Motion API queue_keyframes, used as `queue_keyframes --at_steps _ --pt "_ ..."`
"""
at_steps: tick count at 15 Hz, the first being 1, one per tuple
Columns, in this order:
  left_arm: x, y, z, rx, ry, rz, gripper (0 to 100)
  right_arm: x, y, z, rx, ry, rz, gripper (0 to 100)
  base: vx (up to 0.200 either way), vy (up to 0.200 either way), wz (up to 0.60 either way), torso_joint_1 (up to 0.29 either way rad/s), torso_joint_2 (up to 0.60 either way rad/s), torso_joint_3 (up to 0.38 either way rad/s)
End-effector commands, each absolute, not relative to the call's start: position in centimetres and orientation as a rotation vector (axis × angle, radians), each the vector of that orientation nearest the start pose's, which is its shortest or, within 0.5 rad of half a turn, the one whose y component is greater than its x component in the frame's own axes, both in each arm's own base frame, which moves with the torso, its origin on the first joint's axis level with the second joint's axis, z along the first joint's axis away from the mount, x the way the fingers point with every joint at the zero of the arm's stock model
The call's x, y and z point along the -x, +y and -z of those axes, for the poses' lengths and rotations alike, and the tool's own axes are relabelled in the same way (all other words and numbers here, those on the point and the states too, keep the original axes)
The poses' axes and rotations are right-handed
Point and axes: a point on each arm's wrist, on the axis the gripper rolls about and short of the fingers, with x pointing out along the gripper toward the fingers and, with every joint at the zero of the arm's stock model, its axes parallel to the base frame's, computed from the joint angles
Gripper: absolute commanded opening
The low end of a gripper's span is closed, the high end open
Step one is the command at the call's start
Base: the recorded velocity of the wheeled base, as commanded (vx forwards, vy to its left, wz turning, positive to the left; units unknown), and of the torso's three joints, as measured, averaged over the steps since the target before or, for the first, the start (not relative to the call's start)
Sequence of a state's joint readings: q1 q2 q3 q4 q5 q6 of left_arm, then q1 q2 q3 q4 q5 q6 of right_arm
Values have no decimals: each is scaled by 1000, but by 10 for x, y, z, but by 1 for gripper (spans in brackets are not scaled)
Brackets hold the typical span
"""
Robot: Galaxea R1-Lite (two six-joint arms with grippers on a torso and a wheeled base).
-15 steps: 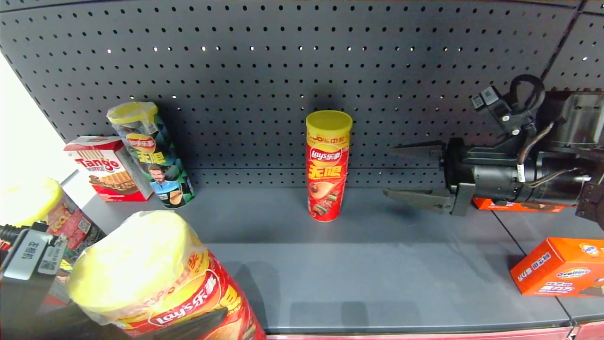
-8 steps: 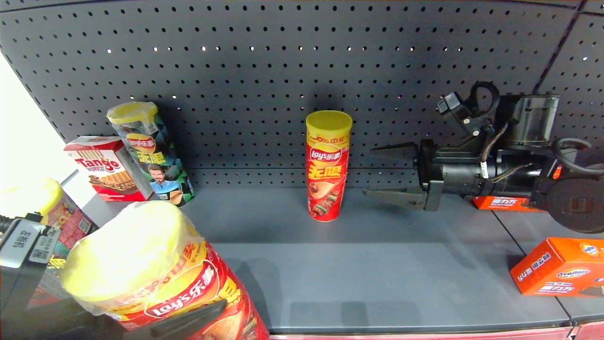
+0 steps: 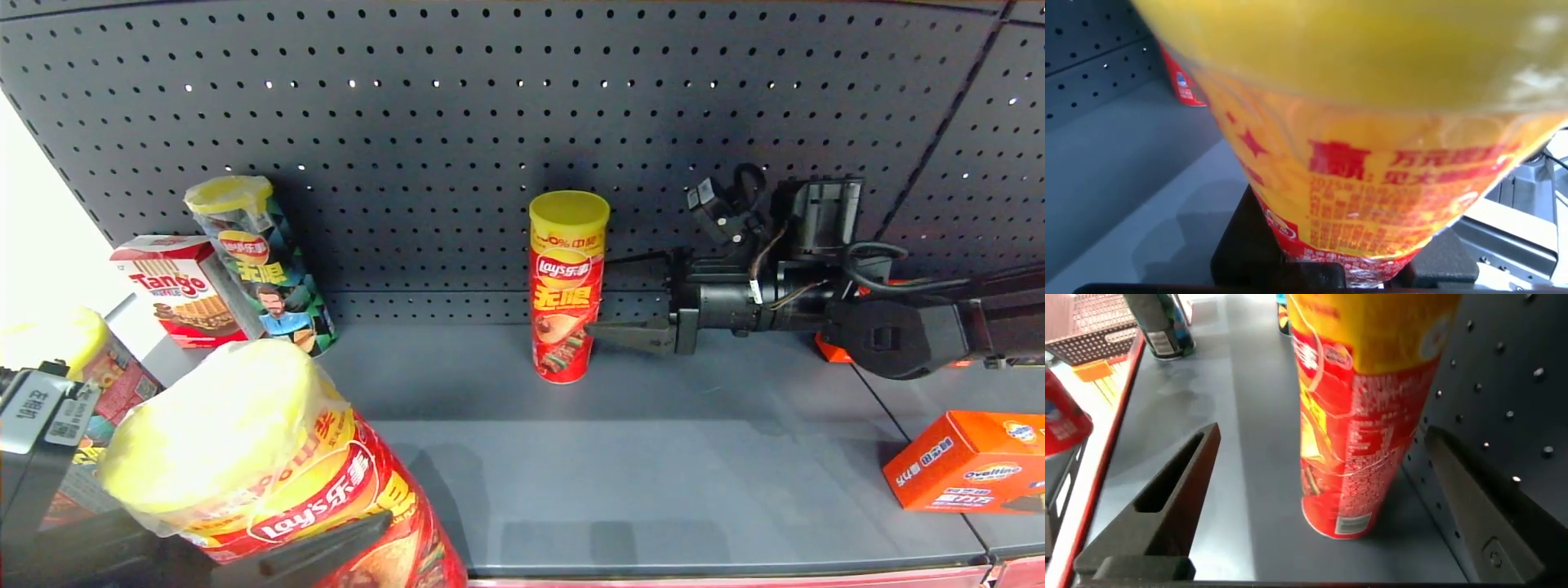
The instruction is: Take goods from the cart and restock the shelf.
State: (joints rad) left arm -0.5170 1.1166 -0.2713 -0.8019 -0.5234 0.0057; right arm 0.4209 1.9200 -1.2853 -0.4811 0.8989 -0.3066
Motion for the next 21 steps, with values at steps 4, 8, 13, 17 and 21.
queue_keyframes --at_steps 4,8,13,17,21 --pt "-119 -75 -186 -5 39 1014 0 -359 181 -206 211 -11 -1344 100 0 0 0 0 0 0" --pt "-119 -75 -186 -5 39 1009 0 -368 197 -191 211 -9 -1369 100 0 0 0 0 0 0" --pt "-119 -75 -185 -5 40 1003 0 -381 211 -182 211 -12 -1378 100 0 0 0 0 0 0" --pt "-119 -75 -185 -5 40 1005 0 -388 216 -178 210 -19 -1383 100 0 0 0 0 0 0" --pt "-120 -75 -185 -5 40 1005 0 -387 216 -182 212 -26 -1367 0 0 0 0 0 0 0"
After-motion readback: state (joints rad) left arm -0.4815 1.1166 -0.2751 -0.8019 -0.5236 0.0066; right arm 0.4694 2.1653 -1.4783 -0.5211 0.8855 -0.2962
